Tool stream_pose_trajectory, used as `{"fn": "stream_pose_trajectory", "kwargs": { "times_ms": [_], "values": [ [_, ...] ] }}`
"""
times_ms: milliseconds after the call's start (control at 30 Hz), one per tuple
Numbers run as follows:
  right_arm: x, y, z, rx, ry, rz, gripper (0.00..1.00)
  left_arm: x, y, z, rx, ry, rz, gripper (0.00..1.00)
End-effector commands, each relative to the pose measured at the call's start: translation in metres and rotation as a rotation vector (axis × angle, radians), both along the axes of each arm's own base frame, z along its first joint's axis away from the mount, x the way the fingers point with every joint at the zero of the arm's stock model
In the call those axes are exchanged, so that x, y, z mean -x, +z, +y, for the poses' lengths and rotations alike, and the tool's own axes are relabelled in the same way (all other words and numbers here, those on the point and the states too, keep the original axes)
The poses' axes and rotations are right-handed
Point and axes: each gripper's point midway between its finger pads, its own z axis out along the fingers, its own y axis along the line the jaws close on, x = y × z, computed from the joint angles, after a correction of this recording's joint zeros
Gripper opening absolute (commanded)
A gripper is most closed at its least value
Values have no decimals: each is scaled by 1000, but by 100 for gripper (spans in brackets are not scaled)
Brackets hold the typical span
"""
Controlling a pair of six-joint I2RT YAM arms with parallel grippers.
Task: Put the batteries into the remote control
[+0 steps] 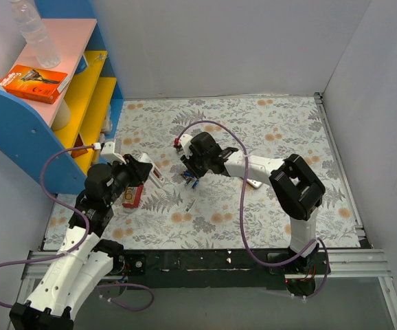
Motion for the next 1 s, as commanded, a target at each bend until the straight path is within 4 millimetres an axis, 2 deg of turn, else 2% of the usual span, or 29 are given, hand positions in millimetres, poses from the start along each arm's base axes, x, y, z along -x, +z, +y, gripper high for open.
{"fn": "stream_pose_trajectory", "kwargs": {
  "times_ms": [0, 600, 967],
  "values": [
    [-6, 13, 20, -22, 75, -28, 30, -1, 5, -3, 13, -19, -26, 0],
    [-12, -14, 27, 59, 119, -7, 24, -1, 2, -4, 14, -29, -14, 0],
    [-5, -30, 32, 103, 164, 15, 24, -1, 1, -5, 16, -34, -7, 0]
  ]
}}
